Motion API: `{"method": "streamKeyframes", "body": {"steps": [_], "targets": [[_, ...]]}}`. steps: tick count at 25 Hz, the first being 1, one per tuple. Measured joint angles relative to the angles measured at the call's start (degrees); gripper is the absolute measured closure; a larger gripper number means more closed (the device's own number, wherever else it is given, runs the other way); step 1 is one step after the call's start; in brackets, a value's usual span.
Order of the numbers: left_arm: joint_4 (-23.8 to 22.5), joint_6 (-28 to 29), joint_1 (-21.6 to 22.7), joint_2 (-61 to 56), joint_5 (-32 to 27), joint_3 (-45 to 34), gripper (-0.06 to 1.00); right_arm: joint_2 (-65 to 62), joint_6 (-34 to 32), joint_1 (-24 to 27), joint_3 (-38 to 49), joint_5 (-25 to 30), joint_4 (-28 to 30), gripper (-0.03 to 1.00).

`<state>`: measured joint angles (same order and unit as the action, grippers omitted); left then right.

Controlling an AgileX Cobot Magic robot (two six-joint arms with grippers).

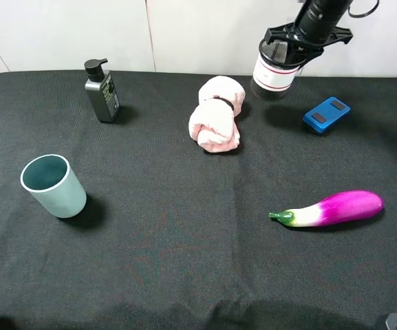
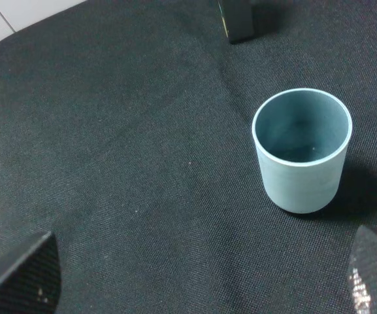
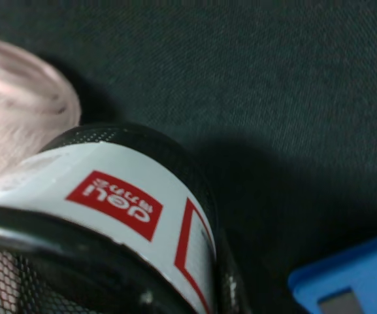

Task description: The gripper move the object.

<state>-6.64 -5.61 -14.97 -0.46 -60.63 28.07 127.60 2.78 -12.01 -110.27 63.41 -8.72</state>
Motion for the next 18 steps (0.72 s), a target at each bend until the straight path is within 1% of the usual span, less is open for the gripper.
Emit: {"method": "streamKeyframes", "body": {"steps": [4,18], "targets": [[0.00,0.00,0.00,0.00,0.00,0.00,0.01,2.85,-0.41,0.41,-2.19,0.37,1.53,0.91],[0.00,0.00,0.00,0.00,0.00,0.00,0.01,5.60,-0.69,4.26,-2.49,-1.49,4.49,0.91]]}}
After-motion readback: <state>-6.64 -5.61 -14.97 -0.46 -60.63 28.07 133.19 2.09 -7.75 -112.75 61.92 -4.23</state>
